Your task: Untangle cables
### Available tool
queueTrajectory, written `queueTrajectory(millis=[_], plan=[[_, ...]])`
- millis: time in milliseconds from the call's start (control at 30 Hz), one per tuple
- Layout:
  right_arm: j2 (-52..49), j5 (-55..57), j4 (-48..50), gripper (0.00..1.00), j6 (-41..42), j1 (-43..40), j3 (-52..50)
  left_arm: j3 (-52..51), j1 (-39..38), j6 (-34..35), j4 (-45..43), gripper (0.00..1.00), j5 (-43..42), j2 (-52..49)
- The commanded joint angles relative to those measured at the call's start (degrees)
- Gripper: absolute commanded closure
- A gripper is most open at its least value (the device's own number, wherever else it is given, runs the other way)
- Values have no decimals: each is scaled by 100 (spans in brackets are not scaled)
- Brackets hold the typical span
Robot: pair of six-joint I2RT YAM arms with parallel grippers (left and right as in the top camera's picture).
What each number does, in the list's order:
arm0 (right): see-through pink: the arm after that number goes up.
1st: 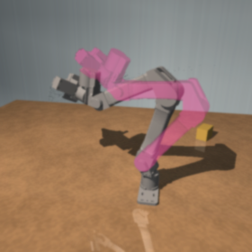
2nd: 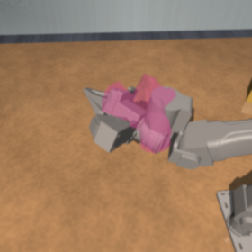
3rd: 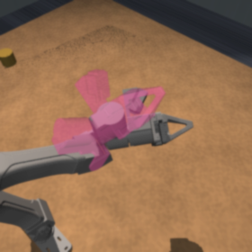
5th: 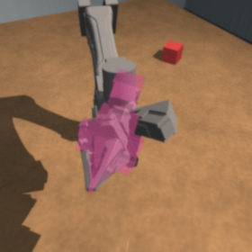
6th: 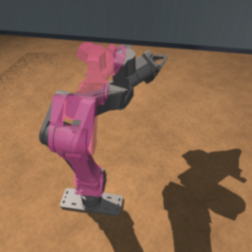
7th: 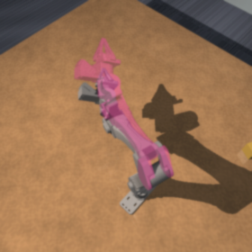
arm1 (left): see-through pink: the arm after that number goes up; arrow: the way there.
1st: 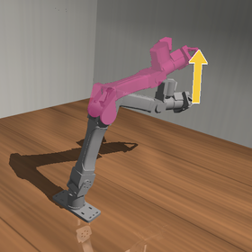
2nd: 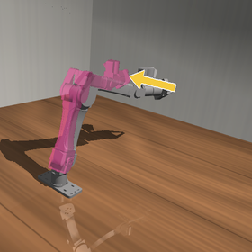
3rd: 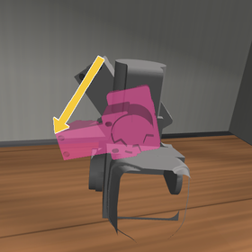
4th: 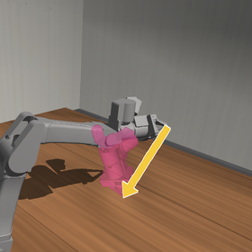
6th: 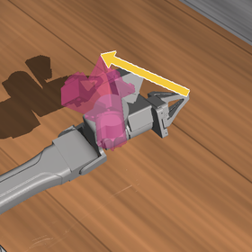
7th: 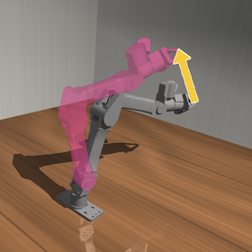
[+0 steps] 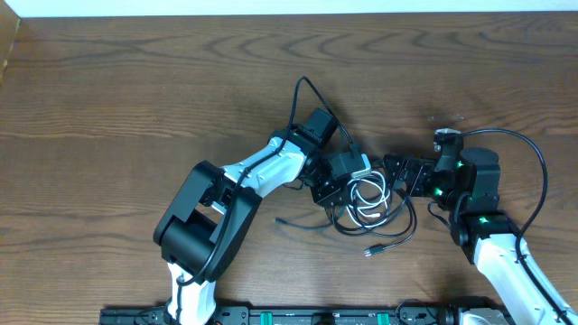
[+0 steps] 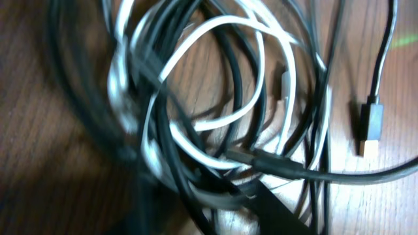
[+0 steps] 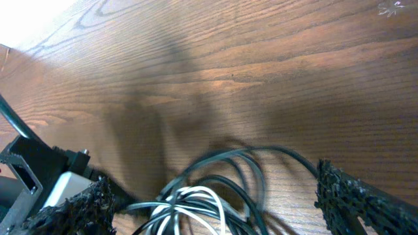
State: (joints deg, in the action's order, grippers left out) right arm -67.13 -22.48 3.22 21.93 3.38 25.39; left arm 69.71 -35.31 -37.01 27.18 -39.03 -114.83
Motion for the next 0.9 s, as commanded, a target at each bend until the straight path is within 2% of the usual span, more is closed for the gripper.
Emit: queueTrajectory(millis=[0,267,500,733,867], plan=[[0,-42,-2,3,37,-44,42,-52,13,-13,31,92,31,-57],[0,-39,0,3,103,-44,42,-9,90,28,50,93,33,302],[0,-334,44,2,87,-44,42,2,490,52,55,93,275,1421],[0,-1445,420,2,-420,-44,42,7,1259,52,-2,92,564,2922],[0,-2319,1034,2,-682,-39,42,7,1617,96,17,92,520,3633]])
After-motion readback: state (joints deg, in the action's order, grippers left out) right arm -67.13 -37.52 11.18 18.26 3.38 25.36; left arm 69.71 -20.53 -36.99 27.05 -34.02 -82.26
